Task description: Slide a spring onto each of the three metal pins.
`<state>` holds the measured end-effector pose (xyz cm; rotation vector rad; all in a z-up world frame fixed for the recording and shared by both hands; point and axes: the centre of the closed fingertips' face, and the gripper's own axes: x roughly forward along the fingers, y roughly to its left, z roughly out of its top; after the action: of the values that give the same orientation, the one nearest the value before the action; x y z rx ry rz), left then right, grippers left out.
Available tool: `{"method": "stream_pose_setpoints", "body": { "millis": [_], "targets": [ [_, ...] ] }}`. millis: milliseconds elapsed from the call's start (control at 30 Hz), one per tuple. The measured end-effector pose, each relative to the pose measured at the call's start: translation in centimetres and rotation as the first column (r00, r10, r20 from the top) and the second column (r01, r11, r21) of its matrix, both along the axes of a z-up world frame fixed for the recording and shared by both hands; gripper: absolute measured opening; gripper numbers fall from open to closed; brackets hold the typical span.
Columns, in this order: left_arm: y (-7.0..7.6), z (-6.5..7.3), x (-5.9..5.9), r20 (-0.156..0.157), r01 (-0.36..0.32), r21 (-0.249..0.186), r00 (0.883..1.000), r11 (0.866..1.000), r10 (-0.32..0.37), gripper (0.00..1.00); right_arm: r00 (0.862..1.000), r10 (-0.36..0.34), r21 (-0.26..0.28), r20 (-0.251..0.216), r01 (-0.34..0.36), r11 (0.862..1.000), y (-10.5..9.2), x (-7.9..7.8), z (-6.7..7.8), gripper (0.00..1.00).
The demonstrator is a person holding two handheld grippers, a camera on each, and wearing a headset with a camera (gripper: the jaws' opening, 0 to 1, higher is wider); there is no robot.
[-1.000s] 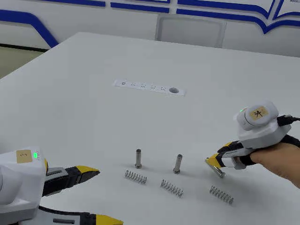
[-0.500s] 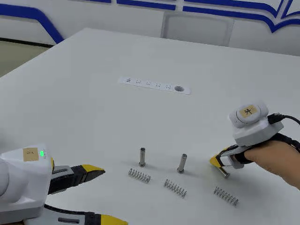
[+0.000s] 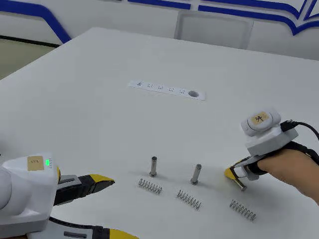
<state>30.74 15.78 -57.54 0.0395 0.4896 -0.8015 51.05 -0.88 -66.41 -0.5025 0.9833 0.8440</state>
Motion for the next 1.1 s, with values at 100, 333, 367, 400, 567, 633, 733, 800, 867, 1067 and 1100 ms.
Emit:
{"method": "stream_pose_setpoints", "body": {
  "millis": [100, 333, 367, 400, 567, 633, 733, 800, 867, 1067, 1100],
  "targets": [
    [0.0, 0.1, 0.0, 0.001, 0.000, -0.002, 1.000, 1.000, 0.000, 0.73, 1.000, 0.004, -0.007, -0.007, -0.004, 1.000, 0.1, -0.1, 0.1, 0.10],
    [-0.1, 0.2, 0.0, 0.002, 0.001, -0.002, 1.000, 1.000, -0.001, 0.72, 1.000, -0.015, -0.026, -0.021, 0.015, 1.000, 0.1, 0.0, 0.0, 0.09],
    [-0.1, 0.2, 0.0, 0.003, 0.002, -0.001, 1.000, 1.000, -0.002, 0.72, 1.000, -0.011, -0.031, -0.017, 0.010, 0.999, 0.1, 0.0, 0.0, 0.09],
    [-0.1, 0.2, 0.0, 0.003, 0.002, -0.001, 1.000, 1.000, -0.002, 0.72, 1.000, -0.015, -0.031, -0.016, 0.015, 0.999, 0.1, 0.0, 0.0, 0.09],
    [0.0, 0.3, 0.1, 0.008, -0.002, -0.003, 1.000, 1.000, 0.002, 0.72, 0.998, -0.058, -0.003, -0.008, 0.058, 0.998, -0.4, 0.0, 0.1, 0.08],
    [0.0, 0.3, 0.1, 0.009, 0.000, -0.002, 1.000, 1.000, 0.000, 0.72, 0.998, -0.061, 0.018, 0.002, 0.061, 0.998, -0.4, -0.4, 0.5, 0.08],
    [-0.1, 0.2, 0.0, 0.007, 0.010, 0.001, 1.000, 1.000, -0.010, 0.72, 0.998, -0.061, 0.034, 0.014, 0.060, 0.998, -0.4, -0.9, 1.3, 0.08],
    [-0.3, 0.2, -0.1, 0.006, 0.020, 0.005, 1.000, 1.000, -0.020, 0.72, 0.998, -0.064, 0.050, 0.025, 0.063, 0.997, -0.5, -1.1, 2.0, 0.08],
    [-0.4, 0.1, -0.1, 0.004, 0.029, 0.009, 1.000, 1.000, -0.029, 0.72, 0.997, -0.071, 0.069, 0.032, 0.069, 0.995, -0.7, -1.5, 2.6, 0.08],
    [-0.6, 0.1, -0.3, 0.004, 0.041, 0.014, 0.999, 0.999, -0.042, 0.72, 0.994, -0.084, 0.102, 0.065, 0.078, 0.992, -1.1, -2.4, 3.8, 0.09],
    [-0.6, 0.1, -0.3, 0.004, 0.043, 0.014, 0.999, 0.999, -0.043, 0.72, 0.993, -0.089, 0.108, 0.073, 0.081, 0.991, -1.2, -2.6, 4.1, 0.09]
  ]
}}
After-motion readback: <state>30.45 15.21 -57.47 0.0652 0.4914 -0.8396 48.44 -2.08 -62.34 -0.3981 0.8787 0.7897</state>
